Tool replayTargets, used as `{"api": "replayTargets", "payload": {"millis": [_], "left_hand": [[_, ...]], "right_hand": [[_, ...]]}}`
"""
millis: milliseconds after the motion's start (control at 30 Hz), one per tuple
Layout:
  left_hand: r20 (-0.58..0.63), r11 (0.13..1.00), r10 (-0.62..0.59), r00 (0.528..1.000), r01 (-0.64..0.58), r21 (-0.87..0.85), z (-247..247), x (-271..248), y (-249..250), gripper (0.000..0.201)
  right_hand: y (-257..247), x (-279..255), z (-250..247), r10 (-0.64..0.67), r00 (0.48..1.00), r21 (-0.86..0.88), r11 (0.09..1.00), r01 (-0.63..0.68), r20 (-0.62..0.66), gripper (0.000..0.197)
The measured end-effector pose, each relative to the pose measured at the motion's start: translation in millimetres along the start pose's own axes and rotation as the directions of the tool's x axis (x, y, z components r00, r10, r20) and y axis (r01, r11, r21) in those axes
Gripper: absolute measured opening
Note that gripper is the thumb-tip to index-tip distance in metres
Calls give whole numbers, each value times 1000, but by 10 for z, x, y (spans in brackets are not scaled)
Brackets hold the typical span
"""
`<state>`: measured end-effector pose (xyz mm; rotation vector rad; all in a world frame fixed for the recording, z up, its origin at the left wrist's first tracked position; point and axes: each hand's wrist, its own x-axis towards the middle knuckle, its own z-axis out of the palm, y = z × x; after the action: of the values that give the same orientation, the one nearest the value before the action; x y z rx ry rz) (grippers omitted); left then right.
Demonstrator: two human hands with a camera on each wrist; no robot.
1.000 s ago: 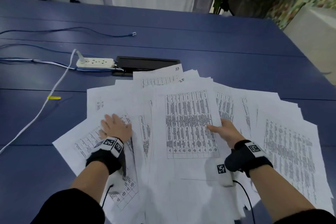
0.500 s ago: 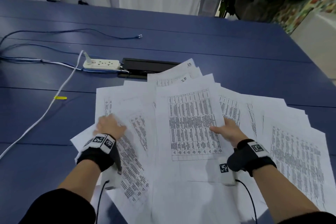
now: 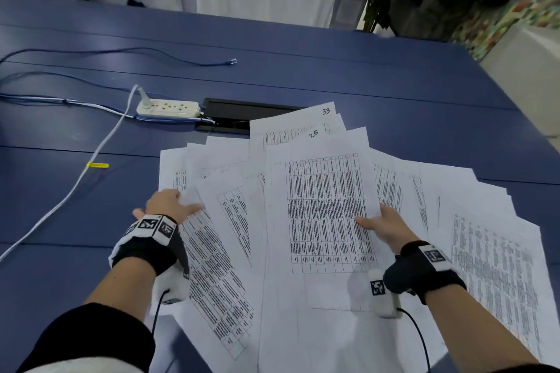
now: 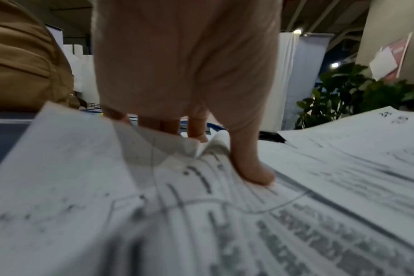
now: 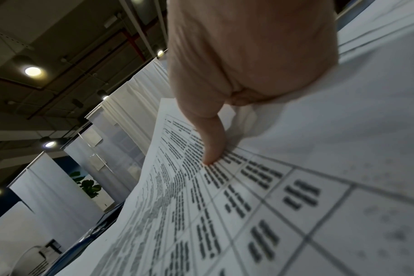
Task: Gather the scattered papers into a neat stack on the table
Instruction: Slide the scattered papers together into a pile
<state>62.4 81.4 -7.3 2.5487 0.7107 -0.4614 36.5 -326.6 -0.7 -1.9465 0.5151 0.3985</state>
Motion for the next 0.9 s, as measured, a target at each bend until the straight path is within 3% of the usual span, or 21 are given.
{"api": "replayTargets", "payload": {"millis": [100, 267, 400, 500, 567, 633, 700, 800, 900], "left_hand": [[-197, 991, 3, 980, -29, -129, -86, -101, 108, 30], [-231, 932, 89, 969, -163, -323, -107, -84, 309, 10], [-152, 910, 193, 969, -235, -343, 6, -34, 615, 23], [-70, 916, 293, 954, -301, -264, 118, 45, 797, 30], [-84, 928, 318, 944, -328, -178, 157, 55, 841, 32], [-130, 939, 286, 950, -304, -159, 148, 52, 792, 40], [-124, 953, 169, 978, -194, -232, 146, 60, 644, 57], [2, 926, 157, 988, -146, -348, 222, 35, 465, 78], [88, 900, 164, 983, -112, -422, 306, -41, 453, 79]], "right_hand": [[-8, -34, -77, -5, 998, 3, 1000, 5, 58, 25], [-37, -67, -145, -2, 987, 9, 1000, 0, 161, 24], [-81, 9, -94, 28, 981, 2, 1000, -29, 191, 35], [-114, 107, 24, 41, 979, -54, 998, -31, 201, 34], [-127, 148, 80, 38, 981, -81, 996, -23, 191, 29], [-110, 165, 90, 34, 985, -52, 998, -25, 169, 29], [-78, 153, 73, 28, 991, 7, 1000, -30, 129, 37], [-36, 130, 39, 34, 997, 92, 995, -40, 66, 43], [-58, 107, 20, 31, 999, 175, 984, -36, 30, 41]]}}
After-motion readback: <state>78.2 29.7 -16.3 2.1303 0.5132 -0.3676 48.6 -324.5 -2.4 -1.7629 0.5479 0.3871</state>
